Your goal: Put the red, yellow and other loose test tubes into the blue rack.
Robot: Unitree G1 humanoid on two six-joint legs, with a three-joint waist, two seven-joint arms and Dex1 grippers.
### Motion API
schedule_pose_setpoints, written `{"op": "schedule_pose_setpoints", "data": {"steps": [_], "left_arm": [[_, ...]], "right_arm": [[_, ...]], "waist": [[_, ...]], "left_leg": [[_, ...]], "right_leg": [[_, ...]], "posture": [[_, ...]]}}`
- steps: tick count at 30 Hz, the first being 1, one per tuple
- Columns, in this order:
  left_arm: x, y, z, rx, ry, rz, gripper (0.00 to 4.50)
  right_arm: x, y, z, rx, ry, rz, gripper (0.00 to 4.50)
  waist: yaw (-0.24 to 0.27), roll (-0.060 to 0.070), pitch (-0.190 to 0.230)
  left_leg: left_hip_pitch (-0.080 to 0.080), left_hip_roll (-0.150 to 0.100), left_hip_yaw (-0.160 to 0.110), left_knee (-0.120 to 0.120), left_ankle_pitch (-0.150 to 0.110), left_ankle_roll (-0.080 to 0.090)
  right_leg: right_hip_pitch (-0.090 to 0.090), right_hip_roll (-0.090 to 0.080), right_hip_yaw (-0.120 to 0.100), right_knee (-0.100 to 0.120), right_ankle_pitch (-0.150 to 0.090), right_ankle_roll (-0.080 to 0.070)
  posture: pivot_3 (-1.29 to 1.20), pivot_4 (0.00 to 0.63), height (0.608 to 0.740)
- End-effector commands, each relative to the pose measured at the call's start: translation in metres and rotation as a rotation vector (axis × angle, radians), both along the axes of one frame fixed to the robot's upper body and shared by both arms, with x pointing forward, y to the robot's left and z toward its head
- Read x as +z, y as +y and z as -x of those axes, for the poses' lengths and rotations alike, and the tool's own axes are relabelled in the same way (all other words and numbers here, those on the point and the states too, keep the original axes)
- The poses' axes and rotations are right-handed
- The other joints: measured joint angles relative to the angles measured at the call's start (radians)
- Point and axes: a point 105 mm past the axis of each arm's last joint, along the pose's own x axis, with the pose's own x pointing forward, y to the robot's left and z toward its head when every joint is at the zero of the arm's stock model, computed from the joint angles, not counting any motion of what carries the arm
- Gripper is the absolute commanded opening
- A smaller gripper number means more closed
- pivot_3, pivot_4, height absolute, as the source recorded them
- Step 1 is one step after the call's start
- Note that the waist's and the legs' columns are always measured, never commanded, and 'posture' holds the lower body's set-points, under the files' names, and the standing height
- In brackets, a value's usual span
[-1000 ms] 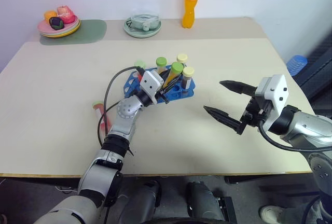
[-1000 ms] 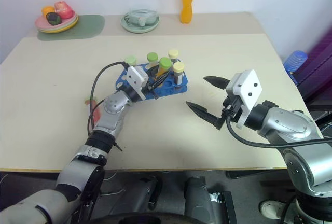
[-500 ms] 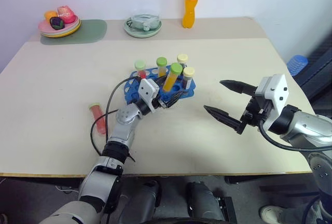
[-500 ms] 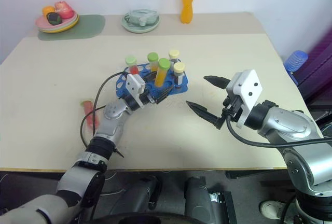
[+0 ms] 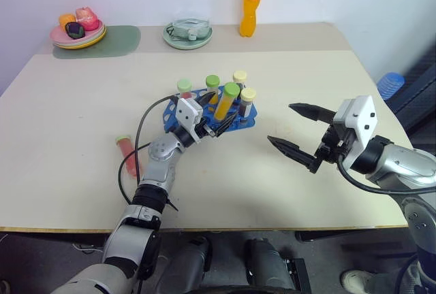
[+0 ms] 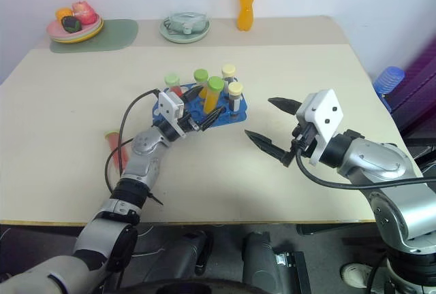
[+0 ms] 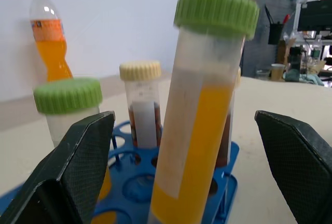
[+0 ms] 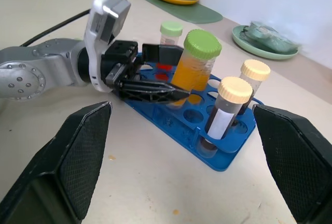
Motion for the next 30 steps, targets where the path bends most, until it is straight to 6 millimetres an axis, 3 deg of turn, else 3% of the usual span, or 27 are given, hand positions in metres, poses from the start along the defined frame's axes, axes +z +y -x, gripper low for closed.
{"op": "schedule_pose_setpoints", "data": {"steps": [1,8,11,13,20,23,24,30], "left_arm": [[0.017,-0.006,0.0,-0.002,-0.054,0.003,4.43],[0.017,-0.008,-0.001,-0.014,-0.03,-0.004,4.43],[0.017,-0.007,-0.001,-0.016,-0.027,-0.007,3.56],[0.017,-0.007,-0.001,-0.018,-0.031,-0.014,2.6],[0.026,-0.01,0.001,-0.015,-0.047,-0.017,2.6],[0.03,-0.011,0.002,-0.014,-0.05,-0.018,1.17],[0.031,-0.011,0.002,-0.012,-0.053,-0.02,0.89],[0.038,-0.011,0.003,0.0,-0.062,-0.025,0.89]], "right_arm": [[0.009,0.003,0.001,0.014,-0.051,-0.003,4.5],[0.008,0.003,0.0,0.009,-0.053,-0.002,4.5],[0.008,0.002,0.0,0.006,-0.054,-0.002,4.5],[0.008,0.002,0.0,0.005,-0.055,-0.002,4.5],[0.009,0.003,0.0,0.002,-0.057,-0.005,4.5],[0.008,0.003,0.0,0.002,-0.056,-0.007,4.5],[0.008,0.003,0.0,0.002,-0.056,-0.007,4.5],[0.007,0.004,0.0,0.0,-0.053,-0.01,4.5]], "waist": [[0.0,0.0,0.0],[0.0,0.0,0.0],[0.0,0.0,0.0],[0.0,0.0,0.0],[0.0,0.0,0.0],[-0.001,0.0,0.0],[0.0,0.0,0.0],[0.0,0.0,0.0]], "left_leg": [[0.0,0.0,0.0,0.0,0.0,0.0],[0.0,0.0,0.0,0.0,0.0,0.0],[0.0,0.0,0.0,0.0,0.0,0.0],[0.0,0.0,0.0,0.0,0.0,0.0],[0.0,0.0,0.0,0.0,0.0,0.0],[0.0,0.0,0.0,0.0,0.0,0.0],[0.0,0.0,0.0,0.0,0.0,0.0],[0.0,0.0,0.0,0.0,0.0,0.0]], "right_leg": [[0.0,0.0,0.0,0.0,0.0,0.0],[0.0,0.0,0.0,0.0,0.0,0.0],[0.0,0.0,0.0,0.0,0.0,0.0],[0.0,0.0,0.0,0.0,0.0,0.0],[0.0,0.0,0.0,0.0,0.0,0.0],[0.0,0.0,0.0,0.0,0.0,0.0],[0.0,0.0,0.0,0.0,0.0,0.0],[0.0,0.0,0.0,0.0,0.0,0.0]], "posture": [[0.0,0.15,0.74],[0.0,0.15,0.74],[0.0,0.15,0.74],[0.0,0.15,0.74],[0.0,0.15,0.74],[0.0,0.15,0.74],[0.0,0.15,0.74],[0.0,0.15,0.74]]}}
